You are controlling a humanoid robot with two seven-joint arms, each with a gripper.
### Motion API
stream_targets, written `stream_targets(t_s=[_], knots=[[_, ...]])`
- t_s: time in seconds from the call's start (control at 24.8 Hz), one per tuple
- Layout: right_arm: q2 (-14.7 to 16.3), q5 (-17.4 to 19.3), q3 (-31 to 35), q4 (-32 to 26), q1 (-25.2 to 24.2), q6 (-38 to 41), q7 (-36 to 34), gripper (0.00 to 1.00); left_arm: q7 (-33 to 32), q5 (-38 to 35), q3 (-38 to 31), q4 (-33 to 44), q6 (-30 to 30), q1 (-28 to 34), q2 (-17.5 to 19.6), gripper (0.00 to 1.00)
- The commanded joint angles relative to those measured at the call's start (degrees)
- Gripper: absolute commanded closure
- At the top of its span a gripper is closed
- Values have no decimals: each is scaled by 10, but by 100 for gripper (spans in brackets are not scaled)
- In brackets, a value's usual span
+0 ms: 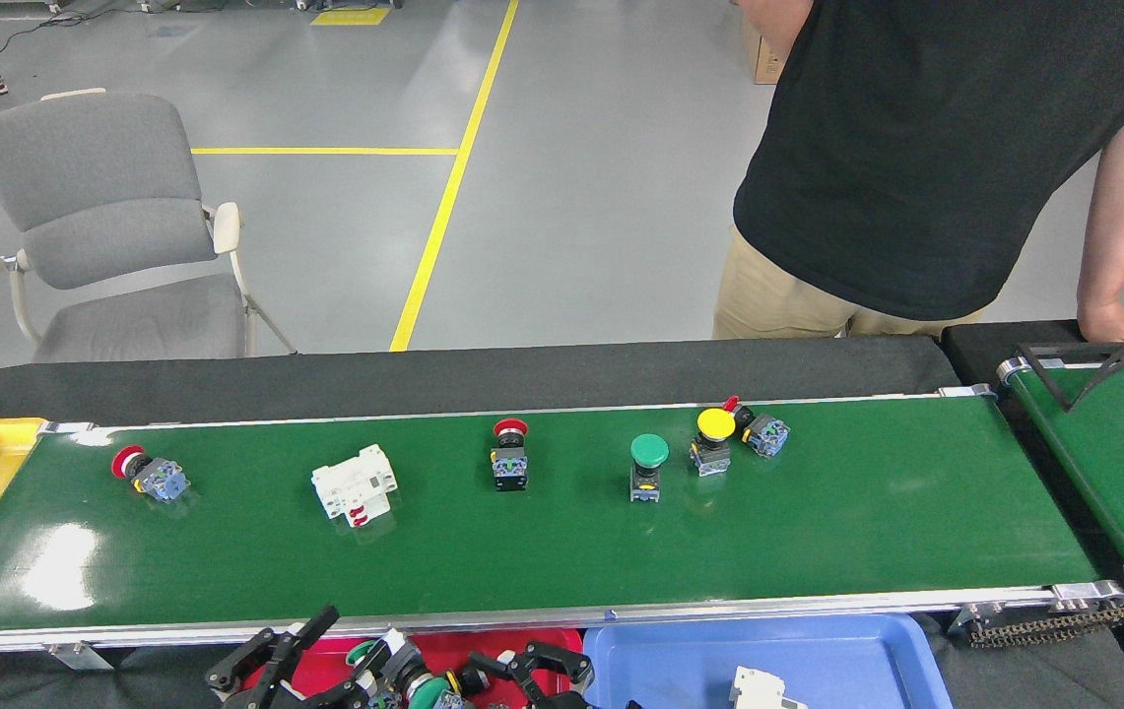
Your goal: Pick switch part from conveyor to tray
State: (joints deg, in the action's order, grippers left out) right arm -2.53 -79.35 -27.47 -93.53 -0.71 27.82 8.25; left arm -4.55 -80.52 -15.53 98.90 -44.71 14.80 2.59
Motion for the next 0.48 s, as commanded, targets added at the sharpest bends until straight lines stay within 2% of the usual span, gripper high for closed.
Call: stream_targets(t_s=[0.0,0.08,0.16,0.24,0.28,0.44], knots=[[-4,16,66,-25,-24,-9,-11,1,3,4,-21,9,-3,-1,0,0],[-25,17,155,-30,-52,-48,-40,2,3,4,-53,9,12,0,-10,0],[-44,17,205,-31,-78,-101,-69,2,3,4,-79,8,86,0,-20,0],[-42,17,233,-33,-105,-167,-104,2,3,0,-102,4,168,3,-16,0],[-38,17,241,-35,-119,-190,-114,2,3,0,-112,3,187,9,-15,0],[-11,18,253,-37,-144,-227,-118,2,2,-1,-120,5,197,25,-15,0]])
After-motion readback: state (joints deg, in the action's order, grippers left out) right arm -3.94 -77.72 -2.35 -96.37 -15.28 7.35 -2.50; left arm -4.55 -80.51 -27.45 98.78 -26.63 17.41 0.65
